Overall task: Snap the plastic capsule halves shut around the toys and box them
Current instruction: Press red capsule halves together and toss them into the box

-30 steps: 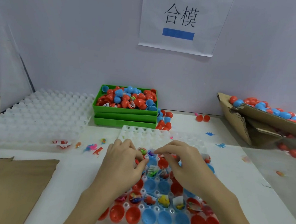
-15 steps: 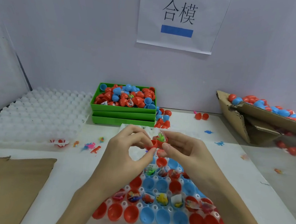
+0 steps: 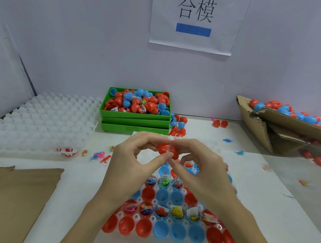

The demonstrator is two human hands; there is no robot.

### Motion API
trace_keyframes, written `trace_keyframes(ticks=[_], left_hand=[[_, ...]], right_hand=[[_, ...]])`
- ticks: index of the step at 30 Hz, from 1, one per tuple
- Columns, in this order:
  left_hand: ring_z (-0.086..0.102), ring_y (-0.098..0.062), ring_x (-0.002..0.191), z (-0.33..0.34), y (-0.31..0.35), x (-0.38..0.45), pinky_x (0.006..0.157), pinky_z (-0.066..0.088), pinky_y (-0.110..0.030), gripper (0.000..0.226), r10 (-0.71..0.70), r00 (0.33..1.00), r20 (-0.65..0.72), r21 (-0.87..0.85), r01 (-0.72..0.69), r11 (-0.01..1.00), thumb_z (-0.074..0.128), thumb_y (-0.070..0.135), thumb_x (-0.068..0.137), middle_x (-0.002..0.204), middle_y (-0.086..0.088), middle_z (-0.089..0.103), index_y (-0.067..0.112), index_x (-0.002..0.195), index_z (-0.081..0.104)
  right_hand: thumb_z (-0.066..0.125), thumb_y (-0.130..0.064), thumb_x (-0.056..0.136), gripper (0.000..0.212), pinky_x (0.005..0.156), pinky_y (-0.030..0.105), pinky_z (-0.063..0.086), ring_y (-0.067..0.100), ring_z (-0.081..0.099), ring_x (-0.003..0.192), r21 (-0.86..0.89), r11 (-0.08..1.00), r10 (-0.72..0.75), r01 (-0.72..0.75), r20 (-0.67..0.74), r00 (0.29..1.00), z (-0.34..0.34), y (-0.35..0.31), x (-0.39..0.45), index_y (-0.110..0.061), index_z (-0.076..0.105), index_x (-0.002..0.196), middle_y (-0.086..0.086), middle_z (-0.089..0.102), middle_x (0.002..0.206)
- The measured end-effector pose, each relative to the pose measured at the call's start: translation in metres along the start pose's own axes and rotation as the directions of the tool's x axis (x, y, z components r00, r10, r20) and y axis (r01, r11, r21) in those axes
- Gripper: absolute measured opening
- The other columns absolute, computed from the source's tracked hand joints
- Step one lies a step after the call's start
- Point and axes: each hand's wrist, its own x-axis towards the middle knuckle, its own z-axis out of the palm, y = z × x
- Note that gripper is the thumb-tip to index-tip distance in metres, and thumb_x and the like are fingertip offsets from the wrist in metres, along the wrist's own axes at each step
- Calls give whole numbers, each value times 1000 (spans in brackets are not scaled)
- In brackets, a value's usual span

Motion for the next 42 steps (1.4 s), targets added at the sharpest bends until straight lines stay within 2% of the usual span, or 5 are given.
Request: trace_keyframes(ticks=[8,17,26,36,42], left_hand=[[73,-17,107,-5,2,1,92,56,-18,29,23,1000,15,-96,-21,995,78,9,90,110,7,77,22,117,76],[72,-18,100,6,-5,-3,84,59,-22,19,194,973,-124,124,-179,976,74,0,93,103,6,73,14,107,74],[72,-14,101,-5,-4,-1,86,60,-23,11,243,969,-35,224,-230,947,71,10,93,103,6,73,13,102,74],[70,-8,111,-1,-4,-3,95,56,-20,37,244,969,32,205,-245,947,75,6,93,119,10,72,15,128,69],[74,-3,95,1,0,-5,83,58,-15,23,201,976,-77,208,-182,961,79,12,90,101,9,76,14,112,75]], right_hand=[[71,-23,92,39,80,9,53,7,65,99,-11,999,-31,31,-75,997,2,-7,2,-26,67,130,-10,66,111],[78,-16,89,34,85,11,53,6,68,97,-58,995,-91,84,-123,988,6,-12,-1,-16,68,122,-8,72,109],[77,-17,90,31,86,17,55,11,70,105,185,981,74,-57,-91,993,10,-13,-3,-21,69,120,-16,72,109],[73,-8,94,30,87,19,57,14,70,110,239,968,92,-76,-60,994,7,-12,-1,-19,67,121,-15,72,111],[75,-21,91,28,88,21,59,14,74,107,550,780,338,-298,30,941,4,-15,-1,-24,73,119,-6,78,110]])
